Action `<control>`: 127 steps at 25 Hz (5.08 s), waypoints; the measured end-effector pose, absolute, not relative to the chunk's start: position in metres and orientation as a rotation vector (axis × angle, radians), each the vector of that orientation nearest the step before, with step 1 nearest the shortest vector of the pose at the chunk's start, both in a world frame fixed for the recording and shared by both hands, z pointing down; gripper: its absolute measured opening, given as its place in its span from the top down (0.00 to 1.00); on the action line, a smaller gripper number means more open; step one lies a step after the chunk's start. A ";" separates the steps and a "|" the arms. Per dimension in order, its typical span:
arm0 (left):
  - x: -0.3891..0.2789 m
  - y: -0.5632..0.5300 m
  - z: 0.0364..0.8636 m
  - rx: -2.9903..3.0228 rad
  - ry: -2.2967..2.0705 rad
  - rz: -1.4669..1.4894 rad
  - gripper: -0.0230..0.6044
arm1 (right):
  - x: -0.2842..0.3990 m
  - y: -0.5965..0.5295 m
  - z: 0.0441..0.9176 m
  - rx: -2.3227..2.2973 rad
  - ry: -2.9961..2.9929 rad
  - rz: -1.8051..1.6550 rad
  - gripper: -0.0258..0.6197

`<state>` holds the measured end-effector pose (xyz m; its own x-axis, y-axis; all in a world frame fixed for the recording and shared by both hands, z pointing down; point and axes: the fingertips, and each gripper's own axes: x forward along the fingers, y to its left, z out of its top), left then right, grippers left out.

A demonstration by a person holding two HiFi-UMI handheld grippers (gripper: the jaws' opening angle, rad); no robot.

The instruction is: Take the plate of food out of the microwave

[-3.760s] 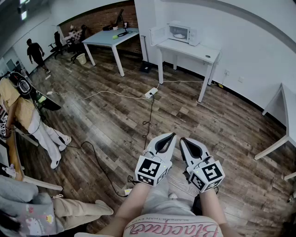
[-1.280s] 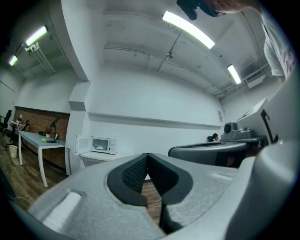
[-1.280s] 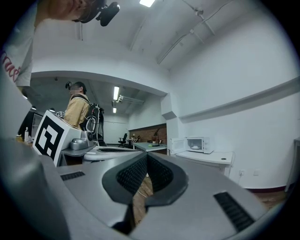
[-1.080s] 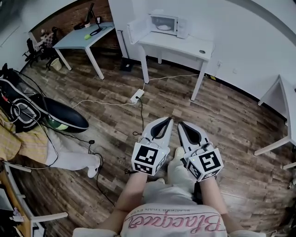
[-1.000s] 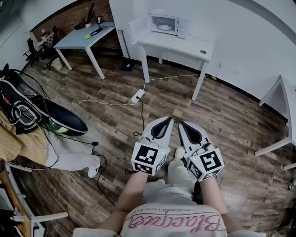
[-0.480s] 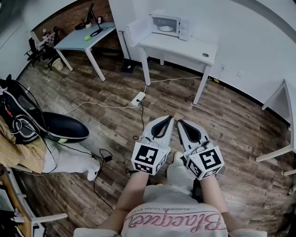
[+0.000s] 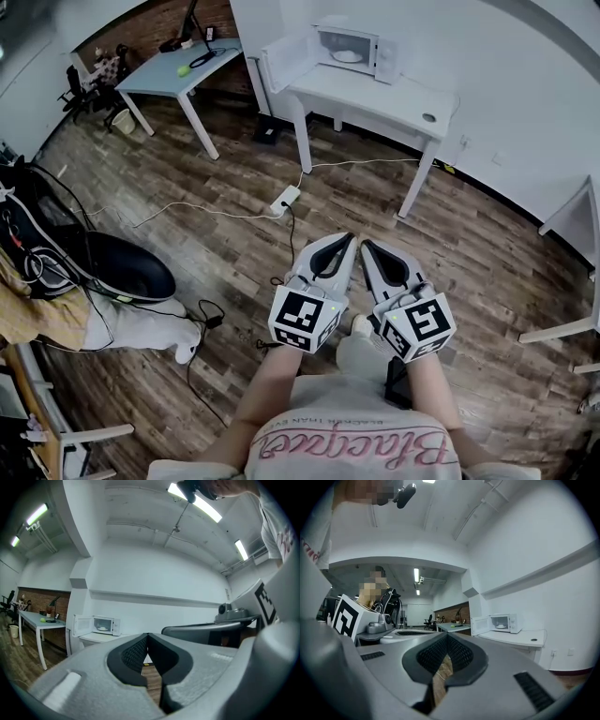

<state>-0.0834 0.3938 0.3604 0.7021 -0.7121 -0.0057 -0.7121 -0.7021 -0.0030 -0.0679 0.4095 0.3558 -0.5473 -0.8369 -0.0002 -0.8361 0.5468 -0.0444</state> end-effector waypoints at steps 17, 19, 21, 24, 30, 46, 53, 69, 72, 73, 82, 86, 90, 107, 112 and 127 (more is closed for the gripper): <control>-0.042 0.308 0.355 -2.862 1.283 -0.013 0.95 | -0.026 0.323 0.351 -1.419 2.803 -0.032 0.95; -0.034 0.295 0.354 -2.860 1.299 -0.011 0.95 | -0.017 0.310 0.349 -1.408 2.811 -0.034 0.95; -0.026 0.283 0.351 -2.855 1.311 -0.010 0.95 | -0.010 0.298 0.346 -1.392 2.823 -0.023 0.95; -0.017 0.270 0.348 -2.838 1.319 -0.002 0.95 | -0.002 0.285 0.344 -1.371 2.834 -0.008 0.95; 0.000 0.246 0.349 -2.821 1.342 0.004 0.95 | 0.017 0.263 0.347 -1.353 2.841 -0.009 0.95; 0.010 0.219 0.353 -2.825 1.378 0.008 0.95 | 0.036 0.233 0.352 -1.365 2.825 -0.049 0.95; 0.005 0.202 0.359 -2.832 1.400 0.002 0.95 | 0.034 0.217 0.355 -1.365 2.823 -0.058 0.95; 0.010 0.123 0.344 -2.809 1.354 0.021 0.95 | 0.041 0.139 0.349 -1.397 2.772 -0.091 0.95; 0.009 0.106 0.342 -2.813 1.341 0.031 0.95 | 0.038 0.122 0.348 -1.407 2.771 -0.081 0.95; 0.008 0.100 0.342 -2.816 1.336 0.035 0.95 | 0.037 0.117 0.347 -1.410 2.772 -0.080 0.95; 0.003 0.044 0.333 -2.826 1.309 0.065 0.95 | 0.028 0.062 0.343 -1.422 2.784 -0.062 0.95; -0.001 0.020 0.336 -2.831 1.309 0.063 0.95 | 0.025 0.038 0.347 -1.442 2.796 -0.052 0.95; -0.004 -0.004 0.338 -2.848 1.310 0.059 0.95 | 0.020 0.019 0.347 -1.398 2.802 -0.072 0.95; -0.023 -0.096 0.334 -2.901 1.194 0.045 0.95 | -0.004 -0.076 0.344 -1.473 2.758 -0.121 0.95; -0.028 -0.115 0.331 -2.920 1.147 0.063 0.95 | -0.010 -0.097 0.340 -1.522 2.727 -0.100 0.95; -0.035 -0.154 0.330 -2.927 1.133 0.093 0.95 | -0.001 -0.137 0.340 -1.605 2.601 -0.187 0.95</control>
<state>-0.0354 -0.1537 0.3304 0.7379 -0.6726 -0.0558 -0.6727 -0.7397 0.0204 -0.0006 -0.1368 0.3403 -0.4485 -0.8938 -0.0035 -0.8841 0.4442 -0.1454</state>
